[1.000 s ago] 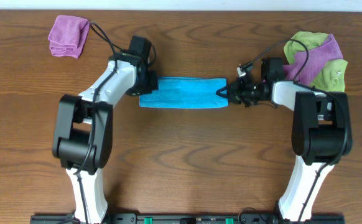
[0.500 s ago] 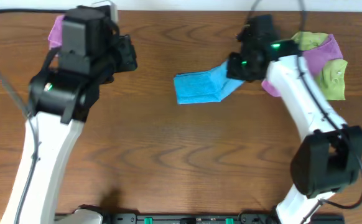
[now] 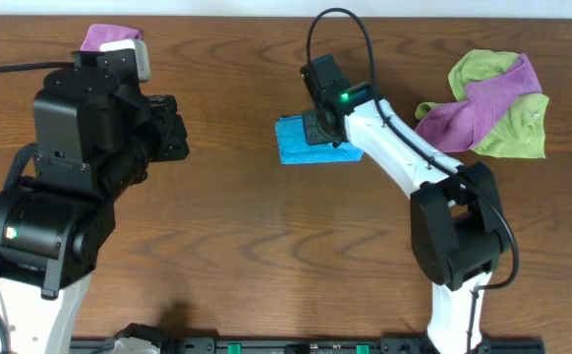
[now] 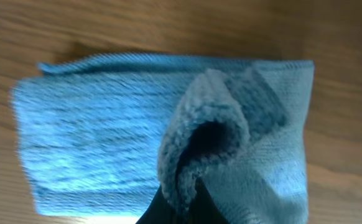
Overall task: Fold the cloth
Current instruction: 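Fold the strip's right end over toward the left with the right gripper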
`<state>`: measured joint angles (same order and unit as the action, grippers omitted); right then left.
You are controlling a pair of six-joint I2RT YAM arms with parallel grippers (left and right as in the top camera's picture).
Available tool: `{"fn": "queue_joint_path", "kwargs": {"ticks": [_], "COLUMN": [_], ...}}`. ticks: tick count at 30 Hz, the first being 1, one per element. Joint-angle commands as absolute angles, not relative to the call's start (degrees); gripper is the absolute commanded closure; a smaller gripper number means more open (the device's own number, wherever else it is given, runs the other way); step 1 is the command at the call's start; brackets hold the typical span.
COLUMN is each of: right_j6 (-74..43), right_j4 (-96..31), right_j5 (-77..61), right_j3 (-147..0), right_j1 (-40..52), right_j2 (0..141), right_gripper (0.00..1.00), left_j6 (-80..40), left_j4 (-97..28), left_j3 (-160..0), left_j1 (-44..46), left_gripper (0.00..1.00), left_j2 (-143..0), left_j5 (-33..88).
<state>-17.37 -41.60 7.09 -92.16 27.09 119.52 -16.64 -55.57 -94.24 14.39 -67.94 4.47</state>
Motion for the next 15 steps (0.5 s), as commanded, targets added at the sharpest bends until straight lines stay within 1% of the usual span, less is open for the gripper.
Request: {"fn": "queue_joint_path", "kwargs": {"ticks": [1,13,14,15], "right_j6": [-18.20,-17.76,-17.78,-17.76], "right_j4": [-39.59,-37.58,-37.60,-37.47], "right_j5": [5.30,2.28,1.78,0.62], "right_j3": [-92.25,-92.25,-92.25,-92.25], "right_j1": [28.84,31.99,31.99,31.97], "right_j2": [119.28,121.16,121.62,121.86], "right_gripper": [0.99,0.99,0.97,0.82], "left_j6": [-15.35,-15.18,-15.16,-15.14], "left_j4": [-55.81,-55.94,-55.94,-55.94], "left_j3": [-94.02,-94.02,-94.02,-94.02], "left_j1": [14.15,14.15,14.15,14.15], "left_gripper": [0.94,0.95,0.94,0.94], "left_j2": [-68.07,-68.07,-68.07,-68.07], "left_j5": [3.88,3.88,3.86,3.86]}}
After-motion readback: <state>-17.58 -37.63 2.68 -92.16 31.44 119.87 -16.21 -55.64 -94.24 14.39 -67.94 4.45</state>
